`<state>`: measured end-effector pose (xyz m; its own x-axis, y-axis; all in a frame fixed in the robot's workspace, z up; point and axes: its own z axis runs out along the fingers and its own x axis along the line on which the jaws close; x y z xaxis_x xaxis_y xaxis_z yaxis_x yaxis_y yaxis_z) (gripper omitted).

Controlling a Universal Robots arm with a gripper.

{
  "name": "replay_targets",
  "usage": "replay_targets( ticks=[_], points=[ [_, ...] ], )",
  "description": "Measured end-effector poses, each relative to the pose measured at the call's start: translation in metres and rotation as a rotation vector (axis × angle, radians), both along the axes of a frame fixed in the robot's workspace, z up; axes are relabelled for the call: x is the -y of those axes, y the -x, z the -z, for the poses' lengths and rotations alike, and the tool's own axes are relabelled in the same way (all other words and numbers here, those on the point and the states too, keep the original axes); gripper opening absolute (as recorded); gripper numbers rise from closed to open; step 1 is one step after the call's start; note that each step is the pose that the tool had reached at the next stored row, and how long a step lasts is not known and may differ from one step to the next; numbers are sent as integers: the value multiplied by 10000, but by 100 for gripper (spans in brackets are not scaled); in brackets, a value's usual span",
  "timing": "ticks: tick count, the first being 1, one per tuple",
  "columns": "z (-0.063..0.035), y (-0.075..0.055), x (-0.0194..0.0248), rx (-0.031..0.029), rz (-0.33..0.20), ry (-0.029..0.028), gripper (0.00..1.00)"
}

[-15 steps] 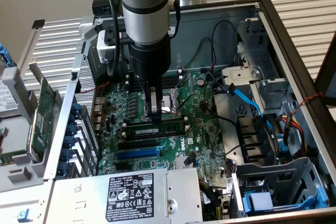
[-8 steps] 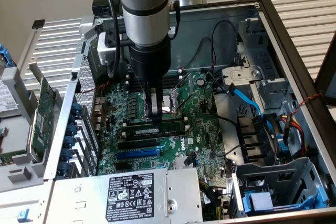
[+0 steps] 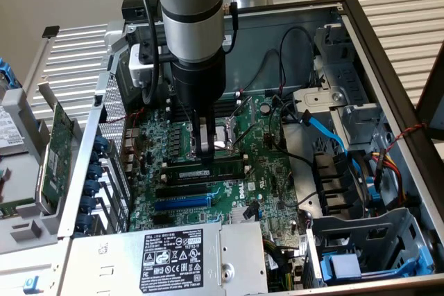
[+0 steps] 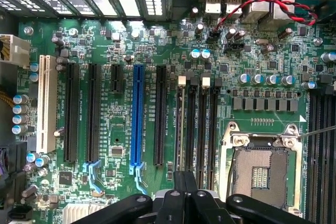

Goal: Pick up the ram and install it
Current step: 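Press down the ram until it locks into place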

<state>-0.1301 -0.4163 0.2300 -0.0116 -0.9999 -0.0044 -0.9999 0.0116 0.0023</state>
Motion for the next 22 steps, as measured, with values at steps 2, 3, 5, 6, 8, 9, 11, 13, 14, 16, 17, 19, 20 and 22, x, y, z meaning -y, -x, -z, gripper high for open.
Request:
replay_targets(
  ticks=[2,3,5,6,8,9,11,13,14,16,17,19,20,22],
  points=[
    [1,0,0,1,0,-2,11],
    [2,0,0,2,0,-3,11],
    [2,0,1,2,2,-3,11],
    [2,0,3,2,1,-3,11],
    [2,0,11,2,0,-3,11],
    [2,0,13,2,1,-4,11],
    [1,0,13,2,2,-3,11],
    [1,0,14,2,0,-3,11],
    [2,0,14,2,0,-3,11],
    [2,0,14,2,0,-2,11],
    [3,0,15,2,0,-2,11],
    [4,1,15,1,-2,-1,11],
    [5,2,15,2,-1,-1,11],
    [8,2,14,1,-1,-2,11]
  ],
)
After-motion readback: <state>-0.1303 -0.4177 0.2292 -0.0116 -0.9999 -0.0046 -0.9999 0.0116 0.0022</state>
